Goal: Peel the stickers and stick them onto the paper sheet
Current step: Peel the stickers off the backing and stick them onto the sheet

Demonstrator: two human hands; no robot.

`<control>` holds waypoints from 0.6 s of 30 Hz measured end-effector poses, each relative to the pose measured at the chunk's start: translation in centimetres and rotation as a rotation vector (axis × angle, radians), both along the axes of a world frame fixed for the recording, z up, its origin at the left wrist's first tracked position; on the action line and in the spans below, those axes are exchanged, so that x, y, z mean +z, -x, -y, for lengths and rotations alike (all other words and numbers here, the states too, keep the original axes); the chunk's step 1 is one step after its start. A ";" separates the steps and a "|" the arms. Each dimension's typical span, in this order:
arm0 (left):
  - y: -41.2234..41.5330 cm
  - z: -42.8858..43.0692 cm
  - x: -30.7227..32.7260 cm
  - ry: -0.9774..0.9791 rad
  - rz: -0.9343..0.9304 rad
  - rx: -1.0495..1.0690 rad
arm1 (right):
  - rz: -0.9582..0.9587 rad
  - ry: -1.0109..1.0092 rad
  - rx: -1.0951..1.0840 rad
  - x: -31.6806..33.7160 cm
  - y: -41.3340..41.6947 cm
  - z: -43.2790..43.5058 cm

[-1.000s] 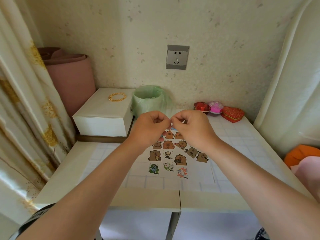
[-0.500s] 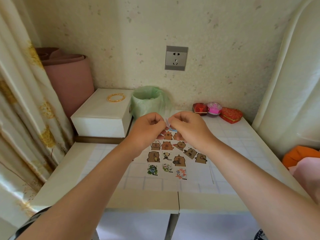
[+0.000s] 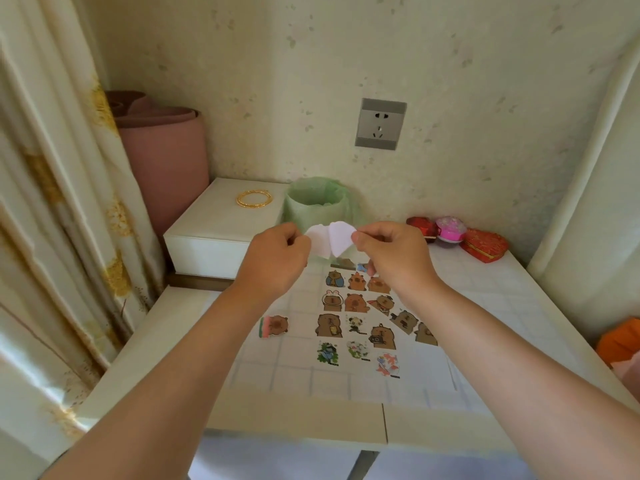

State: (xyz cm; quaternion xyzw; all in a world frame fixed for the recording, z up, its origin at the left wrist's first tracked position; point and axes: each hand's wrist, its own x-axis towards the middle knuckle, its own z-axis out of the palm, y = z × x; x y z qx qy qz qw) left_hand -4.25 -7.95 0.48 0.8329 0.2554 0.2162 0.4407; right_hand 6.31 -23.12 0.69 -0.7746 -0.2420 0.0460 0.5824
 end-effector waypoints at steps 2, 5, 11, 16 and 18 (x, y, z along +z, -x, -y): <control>0.4 -1.3 0.2 -0.056 -0.008 0.026 | 0.014 -0.038 -0.020 0.5 -0.4 -1.4; 0.9 -3.4 0.2 -0.059 -0.027 0.050 | 0.099 -0.034 -0.042 1.5 -1.5 -4.0; 1.2 -6.3 -0.1 0.066 0.052 0.086 | 0.323 0.176 -0.112 2.6 -6.2 -10.6; 1.1 -7.0 -0.4 0.127 0.100 0.065 | 0.423 0.493 -0.130 1.7 -9.6 -13.7; 0.8 -6.9 -0.3 0.189 0.096 0.042 | 0.398 0.549 -0.089 1.3 -10.3 -14.1</control>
